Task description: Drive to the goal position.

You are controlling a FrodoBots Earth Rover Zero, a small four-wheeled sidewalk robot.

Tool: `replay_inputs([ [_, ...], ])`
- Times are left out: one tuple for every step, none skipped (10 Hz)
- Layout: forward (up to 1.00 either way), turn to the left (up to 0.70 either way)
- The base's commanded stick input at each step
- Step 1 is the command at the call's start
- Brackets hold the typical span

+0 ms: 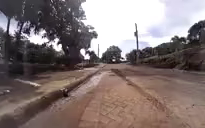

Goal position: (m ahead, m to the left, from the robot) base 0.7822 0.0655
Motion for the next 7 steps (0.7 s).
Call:
replay_inputs([
  [0.0,0.0],
  [0.0,0.0],
  [0.0,0.0],
  [0.0,0.0],
  [0.37,0.0],
  [0.7,0.0],
  [0.7,0.0],
])
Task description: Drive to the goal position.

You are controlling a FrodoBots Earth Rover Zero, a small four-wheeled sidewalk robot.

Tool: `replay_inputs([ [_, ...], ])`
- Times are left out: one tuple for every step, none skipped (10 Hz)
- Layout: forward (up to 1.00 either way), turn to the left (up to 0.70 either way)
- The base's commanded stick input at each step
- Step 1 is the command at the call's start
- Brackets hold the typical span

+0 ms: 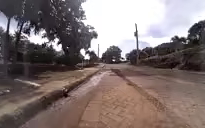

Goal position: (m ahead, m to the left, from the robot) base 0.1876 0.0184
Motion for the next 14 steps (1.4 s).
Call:
replay_inputs([
  [0.7,0.0],
  [0.7,-0.14],
  [0.7,-0.27],
  [0.7,-0.27],
  [0.64,-0.28],
  [0.4,-0.35],
  [0.16,-0.41],
  [0.0,-0.45],
  [0.0,-0.45],
  [0.0,-0.45],
  [0.0,-0.45],
  [0.0,-0.45],
  [0.0,-0.45],
  [0.0,-0.45],
])
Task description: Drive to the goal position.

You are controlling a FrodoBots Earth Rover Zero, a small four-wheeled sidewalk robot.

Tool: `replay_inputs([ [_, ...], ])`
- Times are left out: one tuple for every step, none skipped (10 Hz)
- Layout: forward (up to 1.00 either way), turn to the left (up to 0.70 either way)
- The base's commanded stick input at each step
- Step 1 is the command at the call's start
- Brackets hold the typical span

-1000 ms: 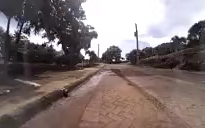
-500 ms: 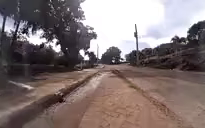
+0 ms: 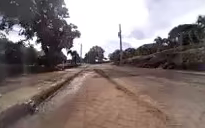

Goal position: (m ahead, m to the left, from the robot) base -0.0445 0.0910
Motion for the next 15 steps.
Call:
replay_inputs([
  [0.0,-0.45],
  [0.0,-0.45],
  [0.0,-0.45],
  [0.0,-0.45],
  [0.0,-0.45],
  [0.0,-0.45],
  [0.0,-0.45],
  [0.0,-0.45],
  [0.0,-0.45],
  [0.0,-0.45],
  [0.0,-0.45],
  [0.0,-0.45],
  [0.46,-0.33],
  [0.7,-0.24],
  [0.7,-0.19],
])
